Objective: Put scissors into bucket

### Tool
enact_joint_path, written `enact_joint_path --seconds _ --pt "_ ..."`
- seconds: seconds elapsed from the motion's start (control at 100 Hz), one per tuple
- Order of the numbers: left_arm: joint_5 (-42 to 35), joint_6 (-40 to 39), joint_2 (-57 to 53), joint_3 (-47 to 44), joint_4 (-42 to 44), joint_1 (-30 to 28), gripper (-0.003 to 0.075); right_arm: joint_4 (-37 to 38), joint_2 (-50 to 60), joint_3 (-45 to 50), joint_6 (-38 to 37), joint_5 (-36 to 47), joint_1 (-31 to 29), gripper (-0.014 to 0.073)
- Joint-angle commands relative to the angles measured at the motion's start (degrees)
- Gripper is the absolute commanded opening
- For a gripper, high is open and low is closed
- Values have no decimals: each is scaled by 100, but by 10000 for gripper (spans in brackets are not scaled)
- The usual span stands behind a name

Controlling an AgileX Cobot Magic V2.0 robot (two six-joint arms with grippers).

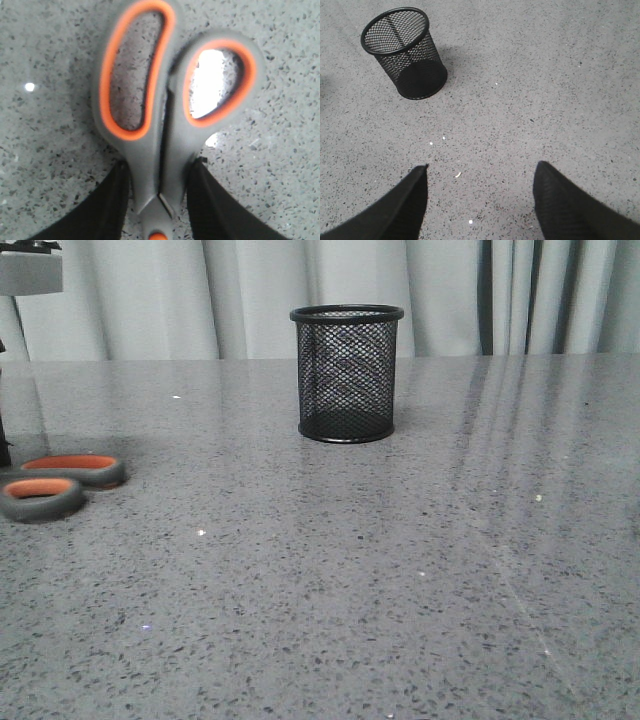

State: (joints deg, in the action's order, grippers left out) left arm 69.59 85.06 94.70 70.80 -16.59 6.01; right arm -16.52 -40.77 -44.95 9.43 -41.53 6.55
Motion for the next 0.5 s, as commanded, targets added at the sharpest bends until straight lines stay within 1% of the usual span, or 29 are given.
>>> enact_joint_path --seconds 0.0,0.06,0.13,0.49 --pt "166 0 -191 169 -217 39 125 -35 -18 -202 54 378 8 412" --pt "166 0 -191 169 -217 39 88 -35 -18 -202 54 378 8 412" --pt "166 0 -191 169 -217 39 63 -35 -18 -202 54 378 8 412" --pt "166 0 -191 169 -217 39 61 -35 -18 -202 54 378 8 412"
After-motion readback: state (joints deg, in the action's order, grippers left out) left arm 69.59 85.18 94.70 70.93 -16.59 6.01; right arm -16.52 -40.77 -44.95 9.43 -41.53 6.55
